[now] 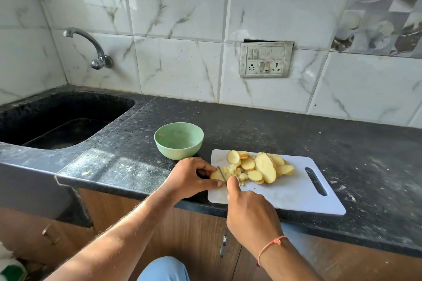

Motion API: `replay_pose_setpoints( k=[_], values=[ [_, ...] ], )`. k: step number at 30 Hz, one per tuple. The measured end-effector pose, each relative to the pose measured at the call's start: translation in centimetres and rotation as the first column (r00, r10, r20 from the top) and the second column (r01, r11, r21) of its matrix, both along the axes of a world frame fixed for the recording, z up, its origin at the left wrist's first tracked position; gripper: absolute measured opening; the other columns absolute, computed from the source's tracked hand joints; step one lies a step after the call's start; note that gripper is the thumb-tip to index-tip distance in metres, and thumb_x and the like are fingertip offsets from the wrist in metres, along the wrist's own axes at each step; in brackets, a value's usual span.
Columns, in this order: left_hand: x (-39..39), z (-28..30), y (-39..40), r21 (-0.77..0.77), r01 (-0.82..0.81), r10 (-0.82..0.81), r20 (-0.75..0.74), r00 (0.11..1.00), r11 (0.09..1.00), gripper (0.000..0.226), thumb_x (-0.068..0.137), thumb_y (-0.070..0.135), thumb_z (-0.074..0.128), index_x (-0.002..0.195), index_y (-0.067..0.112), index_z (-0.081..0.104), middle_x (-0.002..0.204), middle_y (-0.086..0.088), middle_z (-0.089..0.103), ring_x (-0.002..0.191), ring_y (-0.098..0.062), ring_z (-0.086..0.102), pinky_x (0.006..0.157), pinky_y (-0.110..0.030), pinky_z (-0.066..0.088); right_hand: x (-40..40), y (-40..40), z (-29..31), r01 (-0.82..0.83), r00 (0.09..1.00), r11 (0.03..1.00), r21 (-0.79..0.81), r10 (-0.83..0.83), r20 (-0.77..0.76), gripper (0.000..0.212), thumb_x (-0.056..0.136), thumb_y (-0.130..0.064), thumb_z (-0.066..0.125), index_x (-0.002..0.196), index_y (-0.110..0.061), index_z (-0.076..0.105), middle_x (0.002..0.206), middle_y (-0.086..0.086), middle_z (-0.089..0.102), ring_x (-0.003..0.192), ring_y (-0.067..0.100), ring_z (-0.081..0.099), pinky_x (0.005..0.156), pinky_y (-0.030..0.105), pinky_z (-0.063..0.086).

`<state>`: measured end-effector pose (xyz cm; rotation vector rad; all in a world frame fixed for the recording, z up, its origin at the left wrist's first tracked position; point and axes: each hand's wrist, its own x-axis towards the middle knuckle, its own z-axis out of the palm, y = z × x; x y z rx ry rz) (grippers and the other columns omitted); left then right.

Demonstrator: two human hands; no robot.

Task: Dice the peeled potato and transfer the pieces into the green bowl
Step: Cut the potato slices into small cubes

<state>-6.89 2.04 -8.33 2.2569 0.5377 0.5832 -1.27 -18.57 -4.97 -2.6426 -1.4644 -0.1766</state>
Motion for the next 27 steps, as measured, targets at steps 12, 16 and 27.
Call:
replay_pose_setpoints(
  k=[12,16,27],
  values=[
    [-0.1,0.3,-0.3,-0.018,0.003,-0.003,0.001,1.000,1.000,0.034,0.068,0.044,0.098,0.097,0.035,0.082,0.090,0.014,0.074,0.085,-0.003,0.069,0.078,-0.025,0.058,-0.5,-3.2,-0.7,-0.040,0.996,0.999,0.001,0.040,-0.080,0.035,0.107,-0.023,0.035,0.136,-0.024,0.015,0.075,-0.003,0.052,0.059,0.019,0.045,0.045,0.029,0.025],
    [-0.1,0.3,-0.2,-0.029,0.006,-0.007,-0.008,1.000,1.000,0.035,0.068,0.043,0.099,0.096,0.035,0.081,0.088,0.014,0.075,0.083,-0.003,0.069,0.077,-0.025,0.057,-0.6,-4.6,-0.2,-0.058,0.995,0.998,0.012,0.058,-0.083,0.018,0.109,-0.031,0.029,0.123,-0.028,0.018,0.071,-0.005,0.052,0.058,0.018,0.049,0.053,0.034,0.040],
    [-0.1,0.1,-0.1,-0.041,0.025,-0.025,0.001,1.000,0.999,0.033,0.066,0.048,0.098,0.092,0.040,0.080,0.088,0.014,0.075,0.083,-0.005,0.070,0.079,-0.032,0.060,0.2,-4.8,-0.8,-0.015,1.000,0.990,0.138,0.016,-0.005,0.015,0.108,-0.039,0.028,0.119,-0.028,0.028,0.057,-0.006,0.043,0.050,0.020,0.042,0.045,0.035,0.032]
  ],
)
